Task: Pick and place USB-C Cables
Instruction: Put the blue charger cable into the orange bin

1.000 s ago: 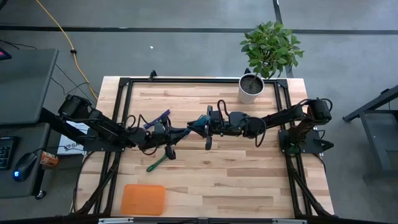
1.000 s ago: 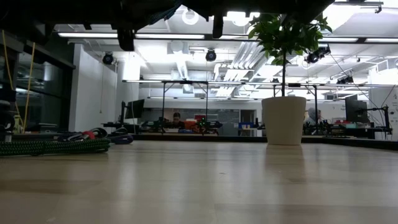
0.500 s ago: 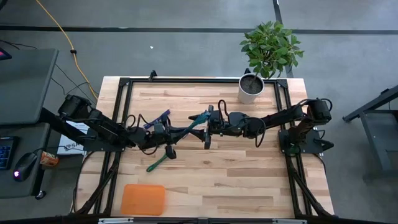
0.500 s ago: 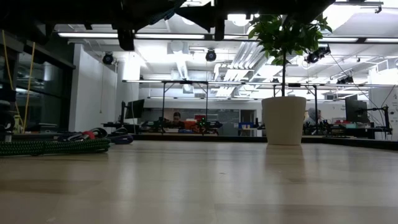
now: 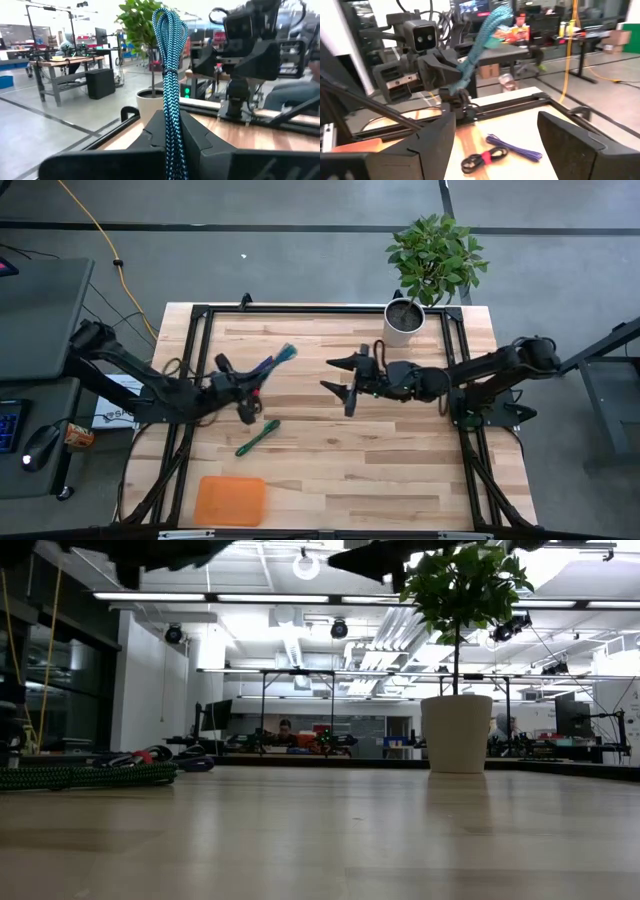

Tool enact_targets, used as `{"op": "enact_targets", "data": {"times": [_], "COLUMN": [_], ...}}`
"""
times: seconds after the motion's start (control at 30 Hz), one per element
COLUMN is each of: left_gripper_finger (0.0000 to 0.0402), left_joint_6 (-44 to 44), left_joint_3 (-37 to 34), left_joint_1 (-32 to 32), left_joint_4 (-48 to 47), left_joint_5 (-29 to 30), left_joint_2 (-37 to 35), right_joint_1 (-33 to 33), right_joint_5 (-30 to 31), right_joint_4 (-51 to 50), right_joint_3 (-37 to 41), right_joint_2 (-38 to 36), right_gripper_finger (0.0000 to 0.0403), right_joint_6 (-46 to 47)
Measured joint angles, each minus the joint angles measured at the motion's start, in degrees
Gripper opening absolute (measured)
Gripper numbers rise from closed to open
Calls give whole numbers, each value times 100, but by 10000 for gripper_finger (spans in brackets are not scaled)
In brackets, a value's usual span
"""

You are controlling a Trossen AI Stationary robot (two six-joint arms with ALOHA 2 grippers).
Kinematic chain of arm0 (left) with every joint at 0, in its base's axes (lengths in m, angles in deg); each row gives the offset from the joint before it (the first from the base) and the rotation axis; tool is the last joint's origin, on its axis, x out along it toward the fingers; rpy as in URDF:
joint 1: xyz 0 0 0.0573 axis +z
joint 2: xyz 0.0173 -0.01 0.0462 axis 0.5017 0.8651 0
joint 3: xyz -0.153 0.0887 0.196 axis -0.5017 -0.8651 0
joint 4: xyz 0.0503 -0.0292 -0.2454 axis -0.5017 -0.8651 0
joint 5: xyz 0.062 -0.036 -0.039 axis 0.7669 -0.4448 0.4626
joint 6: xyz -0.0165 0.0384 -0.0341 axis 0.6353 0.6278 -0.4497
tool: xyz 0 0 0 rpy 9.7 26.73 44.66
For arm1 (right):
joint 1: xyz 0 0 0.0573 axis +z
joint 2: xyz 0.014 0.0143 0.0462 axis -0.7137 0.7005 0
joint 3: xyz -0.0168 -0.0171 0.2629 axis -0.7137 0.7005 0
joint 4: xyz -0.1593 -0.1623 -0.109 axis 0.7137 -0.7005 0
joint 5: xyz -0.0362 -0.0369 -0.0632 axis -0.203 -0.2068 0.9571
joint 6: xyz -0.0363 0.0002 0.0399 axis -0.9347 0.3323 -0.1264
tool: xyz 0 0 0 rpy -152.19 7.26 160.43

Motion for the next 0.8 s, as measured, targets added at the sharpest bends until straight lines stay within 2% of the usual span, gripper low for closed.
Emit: {"op": "enact_targets", "data": {"times": [0.17, 0.33, 0.4, 0.47, 0.53, 0.57, 0.67, 0.8], "left_gripper_finger": [1, 1, 1, 1, 1, 1, 1, 0], "left_joint_6": [-41, -162, -171, -199, -230, -327, -797, -1771], "left_joint_3": [-513, -621, -568, -354, -13, 191, 901, 2001], "left_joint_1": [-84, -17, -65, -187, -385, -528, -1035, -1750], "left_joint_4": [-17, -97, -179, -490, -1253, -1720, -3231, -5364], "left_joint_5": [-38, -231, -832, -1820, -2471, -2597, -2461, -2185], "left_joint_2": [-853, -1041, -1036, -1039, -1030, -1004, -774, -94], "right_joint_1": [25, 27, 27, 27, 27, 27, 27, 27], "right_joint_5": [95, 49, 24, -57, -67, -68, -72, -72], "right_joint_4": [50, 188, 181, 173, 176, 168, 134, 135], "right_joint_3": [306, 310, 310, 310, 310, 310, 310, 310], "right_joint_2": [-358, -362, -353, -351, -351, -351, -351, -351], "right_gripper_finger": [273, 273, 273, 273, 273, 273, 273, 273], "right_joint_6": [74, 32, 4, -1, -20, -39, -45, -44]}}
